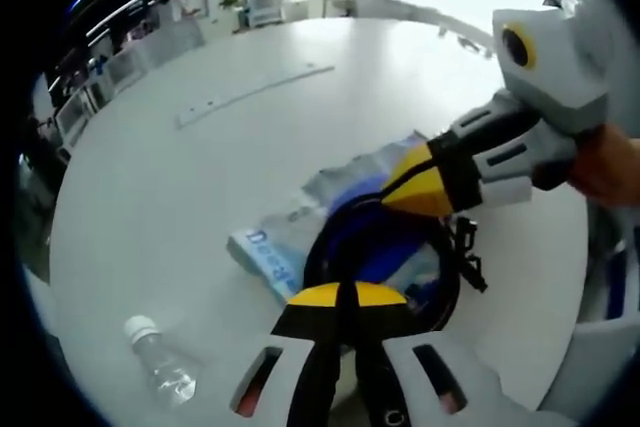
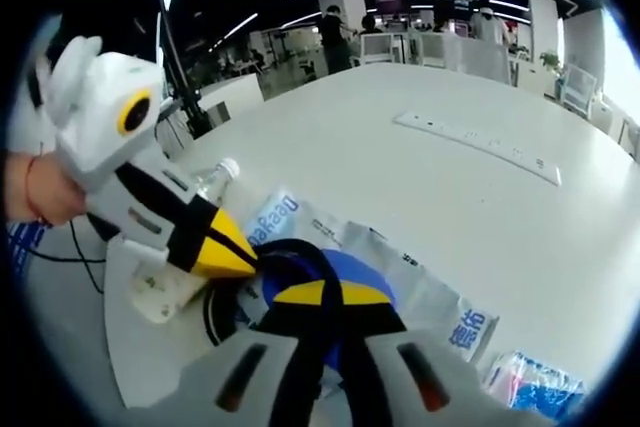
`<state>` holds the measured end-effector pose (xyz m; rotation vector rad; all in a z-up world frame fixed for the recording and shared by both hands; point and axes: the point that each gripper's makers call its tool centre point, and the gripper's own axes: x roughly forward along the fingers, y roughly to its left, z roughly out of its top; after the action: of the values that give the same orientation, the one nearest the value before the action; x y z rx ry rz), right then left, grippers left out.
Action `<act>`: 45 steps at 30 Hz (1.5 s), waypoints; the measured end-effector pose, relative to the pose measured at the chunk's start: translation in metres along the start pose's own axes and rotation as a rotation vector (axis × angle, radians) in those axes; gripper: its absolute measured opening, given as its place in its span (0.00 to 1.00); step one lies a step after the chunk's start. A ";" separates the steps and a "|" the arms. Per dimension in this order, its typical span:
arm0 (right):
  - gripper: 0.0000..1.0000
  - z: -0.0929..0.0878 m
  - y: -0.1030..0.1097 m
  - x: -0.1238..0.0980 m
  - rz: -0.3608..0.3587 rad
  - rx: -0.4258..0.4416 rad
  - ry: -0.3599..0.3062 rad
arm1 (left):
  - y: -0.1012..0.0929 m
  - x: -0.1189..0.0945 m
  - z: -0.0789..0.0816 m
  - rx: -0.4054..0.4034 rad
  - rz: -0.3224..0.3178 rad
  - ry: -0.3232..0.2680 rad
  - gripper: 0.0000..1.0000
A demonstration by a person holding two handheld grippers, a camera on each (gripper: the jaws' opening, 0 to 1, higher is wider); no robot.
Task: Arrange the tabletop items into an orderly group along one side of the table until the central work area is clear of visible clutter.
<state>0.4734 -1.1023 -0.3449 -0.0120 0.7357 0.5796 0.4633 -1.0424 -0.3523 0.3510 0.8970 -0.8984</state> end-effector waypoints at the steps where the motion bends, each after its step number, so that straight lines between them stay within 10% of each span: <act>1: 0.00 0.000 0.000 0.000 0.002 0.004 -0.002 | 0.000 0.000 0.000 -0.003 -0.002 0.000 0.00; 45: 0.00 0.034 0.012 -0.042 0.019 0.004 -0.088 | -0.014 -0.038 0.029 -0.038 -0.023 -0.097 0.00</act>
<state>0.4644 -1.1058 -0.2903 0.0242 0.6520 0.5933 0.4560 -1.0480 -0.3036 0.2629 0.8288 -0.9111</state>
